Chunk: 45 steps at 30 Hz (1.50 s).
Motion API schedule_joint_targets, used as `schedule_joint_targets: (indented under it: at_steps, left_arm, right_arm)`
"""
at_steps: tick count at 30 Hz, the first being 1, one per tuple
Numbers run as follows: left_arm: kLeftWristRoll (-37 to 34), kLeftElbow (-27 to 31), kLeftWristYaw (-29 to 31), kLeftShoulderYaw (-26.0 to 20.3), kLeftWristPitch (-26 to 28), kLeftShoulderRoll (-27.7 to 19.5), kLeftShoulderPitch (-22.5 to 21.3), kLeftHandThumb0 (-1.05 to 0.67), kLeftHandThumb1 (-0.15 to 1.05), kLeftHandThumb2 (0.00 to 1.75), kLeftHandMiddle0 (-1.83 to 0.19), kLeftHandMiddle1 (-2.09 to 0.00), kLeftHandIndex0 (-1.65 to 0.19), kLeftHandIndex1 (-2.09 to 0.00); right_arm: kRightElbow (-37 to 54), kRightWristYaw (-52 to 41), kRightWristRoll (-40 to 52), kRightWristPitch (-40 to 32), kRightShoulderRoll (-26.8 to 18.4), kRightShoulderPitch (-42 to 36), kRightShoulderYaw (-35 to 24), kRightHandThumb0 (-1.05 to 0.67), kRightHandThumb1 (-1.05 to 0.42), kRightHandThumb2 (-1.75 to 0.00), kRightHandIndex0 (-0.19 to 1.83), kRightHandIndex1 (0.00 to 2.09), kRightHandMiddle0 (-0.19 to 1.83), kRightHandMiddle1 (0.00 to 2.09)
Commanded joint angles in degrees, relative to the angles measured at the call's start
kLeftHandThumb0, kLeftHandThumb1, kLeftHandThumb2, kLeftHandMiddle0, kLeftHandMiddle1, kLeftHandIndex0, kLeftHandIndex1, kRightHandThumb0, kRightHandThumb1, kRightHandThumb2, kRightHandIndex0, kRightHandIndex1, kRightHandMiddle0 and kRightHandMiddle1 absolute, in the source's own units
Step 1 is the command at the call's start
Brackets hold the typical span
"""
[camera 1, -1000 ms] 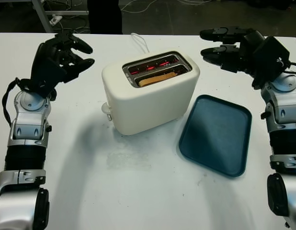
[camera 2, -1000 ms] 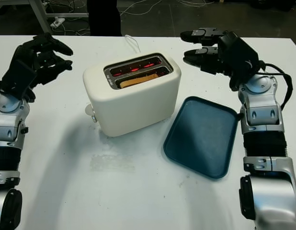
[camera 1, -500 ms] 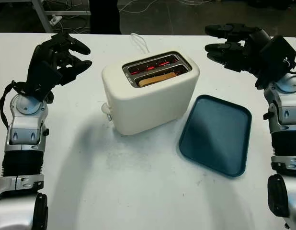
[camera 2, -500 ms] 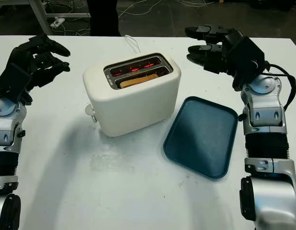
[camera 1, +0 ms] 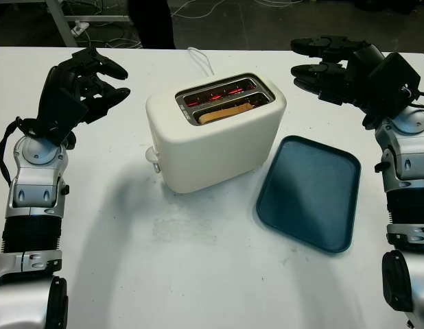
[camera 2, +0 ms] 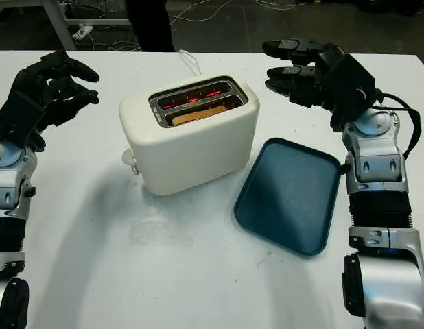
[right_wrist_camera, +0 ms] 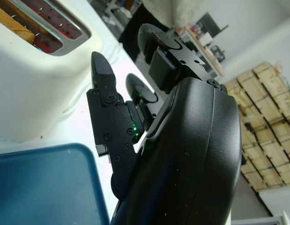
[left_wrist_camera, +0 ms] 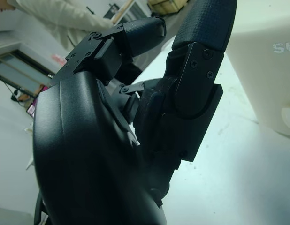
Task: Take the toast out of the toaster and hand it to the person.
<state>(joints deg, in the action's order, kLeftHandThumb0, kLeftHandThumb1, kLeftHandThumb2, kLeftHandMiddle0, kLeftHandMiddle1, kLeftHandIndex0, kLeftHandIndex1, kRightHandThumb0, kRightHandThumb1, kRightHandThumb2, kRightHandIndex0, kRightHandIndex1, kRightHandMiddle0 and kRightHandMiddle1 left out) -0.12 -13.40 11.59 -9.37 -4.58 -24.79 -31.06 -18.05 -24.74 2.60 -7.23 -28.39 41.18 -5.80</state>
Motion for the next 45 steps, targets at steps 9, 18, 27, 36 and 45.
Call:
schedule_joint_targets:
  at_steps: [9,18,27,36,45]
  left_arm:
    - [-0.1,-0.4,0.1,-0.4,-0.2,-0.5,-0.2,-1.05,0.92,0.04,-0.62,-1.25,-0.54,-1.22]
    - [0.2,-0.4,0.2,-0.2,-0.2,-0.7,-0.2,-1.05,0.92,0.04,-0.61,-1.25,-0.53,-1.21]
    - [0.2,-0.1,0.0,-0.3,-0.6,-0.5,0.0,-1.05,0.92,0.05,-0.61,-1.24,-0.53,-1.21]
    - [0.5,0.3,-0.1,-0.1,-0.9,-0.4,0.4,-1.05,0.92,0.06,-0.62,-1.23,-0.53,-1.2]
    - [0.1,0.0,0.2,-0.3,-1.8,-0.4,0.1,-1.05,0.92,0.07,-0.61,-1.23,-0.53,-1.2]
  right_arm:
    - [0.2,-0.1,0.4,0.5,0.4,-0.2,0.1,-0.18,-0.92,-0.09,0.61,0.31,0.67,0.02]
    - [1.1,0.0,-0.5,0.2,-0.2,-0.4,0.6,-0.19,-0.92,-0.09,0.62,0.36,0.68,0.02]
    - [2.2,0.2,0.3,-1.5,0.3,-0.6,0.1,-0.18,-0.92,-0.1,0.58,0.38,0.67,0.01]
    - [2.0,-0.1,-0.7,0.1,0.0,-1.0,0.7,-0.22,-0.92,-0.09,0.58,0.42,0.68,0.01]
    - [3.3,0.0,-0.3,-0.3,0.2,-1.6,0.6,-0.2,-0.92,-0.09,0.57,0.46,0.69,0.01]
